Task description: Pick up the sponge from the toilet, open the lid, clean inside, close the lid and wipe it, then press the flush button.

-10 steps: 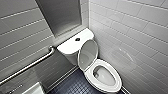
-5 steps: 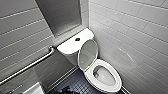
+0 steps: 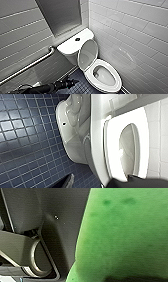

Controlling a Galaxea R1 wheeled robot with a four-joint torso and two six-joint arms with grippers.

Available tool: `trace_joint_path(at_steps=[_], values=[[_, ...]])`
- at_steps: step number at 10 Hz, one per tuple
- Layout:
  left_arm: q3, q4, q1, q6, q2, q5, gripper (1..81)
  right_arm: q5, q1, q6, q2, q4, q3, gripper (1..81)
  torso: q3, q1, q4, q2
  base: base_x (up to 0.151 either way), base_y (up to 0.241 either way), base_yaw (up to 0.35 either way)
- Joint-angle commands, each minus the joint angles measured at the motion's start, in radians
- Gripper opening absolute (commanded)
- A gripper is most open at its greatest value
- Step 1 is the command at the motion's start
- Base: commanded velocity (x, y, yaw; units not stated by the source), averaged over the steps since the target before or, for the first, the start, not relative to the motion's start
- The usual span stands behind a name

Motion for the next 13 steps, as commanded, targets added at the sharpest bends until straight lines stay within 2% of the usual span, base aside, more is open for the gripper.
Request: trace_joint_path(at_steps=[1, 5, 7, 9, 11, 13], values=[[-0.015, -0.101, -0.183, -0.001, -0.020, 0.055, 81.1, -0.093, -0.026, -0.006, -0.015, 0.005, 0.007, 1.0, 0.000, 0.000, 0.000, 0.000, 0.000, 0.000, 0.000], [-0.038, -0.167, -0.295, -0.001, -0.003, 0.055, 81.1, -0.076, -0.042, -0.006, -0.013, 0.005, 0.030, 1.0, 0.000, 0.000, 0.000, 0.000, 0.000, 0.000, 0.000], [-0.074, -0.184, -0.309, -0.056, 0.003, 0.051, 81.1, -0.064, -0.046, -0.005, -0.011, 0.005, 0.033, 1.0, 0.000, 0.000, 0.000, 0.001, 0.000, 0.000, 0.000], [-0.088, -0.184, -0.317, -0.073, 0.012, 0.000, 81.1, -0.064, -0.046, -0.005, -0.010, 0.008, 0.033, 1.0, 0.000, 0.000, 0.000, 0.001, 0.000, 0.000, 0.000], [-0.094, -0.182, -0.327, -0.075, 0.048, -0.004, 81.1, -0.064, -0.043, -0.005, -0.010, 0.013, 0.031, 1.0, 0.000, 0.000, 0.000, 0.001, 0.000, 0.000, 0.000], [-0.155, -0.178, -0.337, -0.075, 0.113, -0.008, 81.1, -0.065, -0.040, -0.005, -0.010, 0.010, 0.037, 1.0, 0.000, 0.000, 0.000, 0.001, 0.000, 0.000, 0.000]])
